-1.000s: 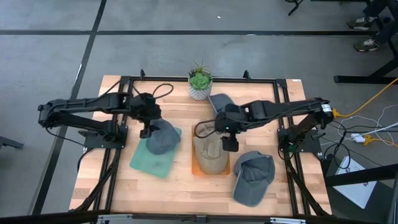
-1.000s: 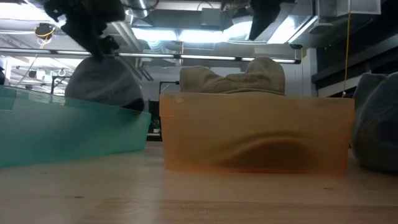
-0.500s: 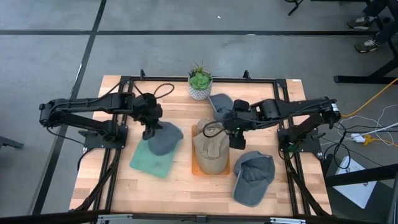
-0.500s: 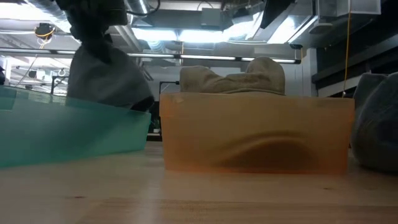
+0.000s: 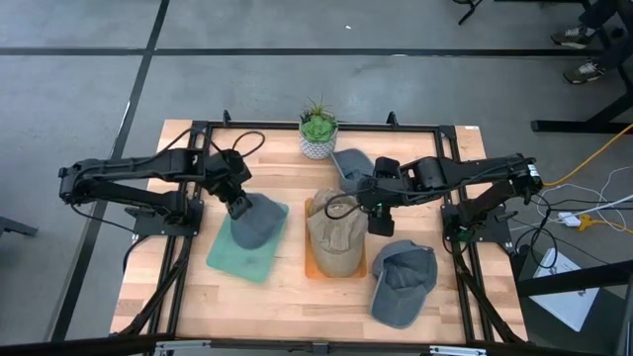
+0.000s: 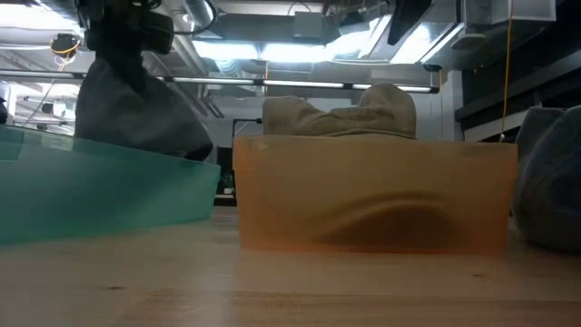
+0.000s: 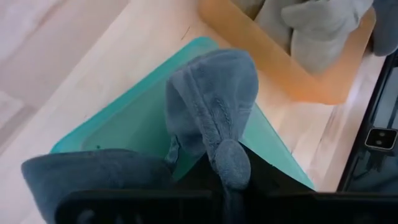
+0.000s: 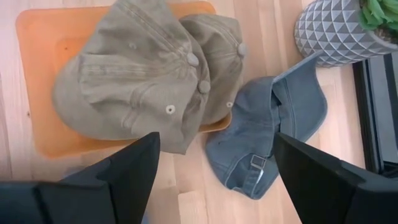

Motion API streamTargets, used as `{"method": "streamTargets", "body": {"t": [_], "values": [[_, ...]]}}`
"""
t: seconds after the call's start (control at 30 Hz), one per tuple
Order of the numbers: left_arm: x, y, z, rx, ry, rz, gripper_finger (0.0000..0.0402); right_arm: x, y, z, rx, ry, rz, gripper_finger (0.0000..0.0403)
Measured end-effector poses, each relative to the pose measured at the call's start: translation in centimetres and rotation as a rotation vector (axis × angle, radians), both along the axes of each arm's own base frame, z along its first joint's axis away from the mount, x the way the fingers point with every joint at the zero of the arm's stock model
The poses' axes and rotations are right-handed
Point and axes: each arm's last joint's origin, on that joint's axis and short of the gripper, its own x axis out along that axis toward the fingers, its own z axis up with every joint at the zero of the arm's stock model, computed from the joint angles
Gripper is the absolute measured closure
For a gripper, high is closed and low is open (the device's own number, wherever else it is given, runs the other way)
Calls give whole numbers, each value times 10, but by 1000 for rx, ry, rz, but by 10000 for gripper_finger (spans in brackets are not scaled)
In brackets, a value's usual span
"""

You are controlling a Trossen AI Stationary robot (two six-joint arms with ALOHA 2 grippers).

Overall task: Pick & Place hat
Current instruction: Adjust the vase on the table

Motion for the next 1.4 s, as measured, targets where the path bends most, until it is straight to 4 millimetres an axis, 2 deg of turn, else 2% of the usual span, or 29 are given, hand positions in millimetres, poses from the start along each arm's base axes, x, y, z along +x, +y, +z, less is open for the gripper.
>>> {"method": "streamTargets", "body": {"t": [0.2, 0.3, 0.53, 0.67, 0.8, 0.93, 1.17, 1.4], "values": [[0, 0, -10, 21, 21, -55, 388, -2, 0, -1, -5, 25, 3, 92], [2, 1, -10, 78, 13, -86, 374, -3, -1, -1, -8, 40, 5, 92], [3, 1, -11, 105, 9, -124, 293, -11, -2, -1, -20, 66, 1, 92], [4, 2, -10, 115, 1, -134, 232, -26, -6, -6, -31, 14, -23, 92], [7, 2, -9, 140, -36, -156, 181, -47, -13, -23, 9, -77, -87, 92], [8, 2, -8, 162, -59, -181, 151, -62, -23, -49, 32, -173, -178, 92], [8, 2, -8, 167, -60, -189, 143, -71, -47, -93, -5, -254, -408, 92], [8, 2, -8, 178, -61, -201, 141, -71, -69, -121, -21, -276, -570, 92]]}}
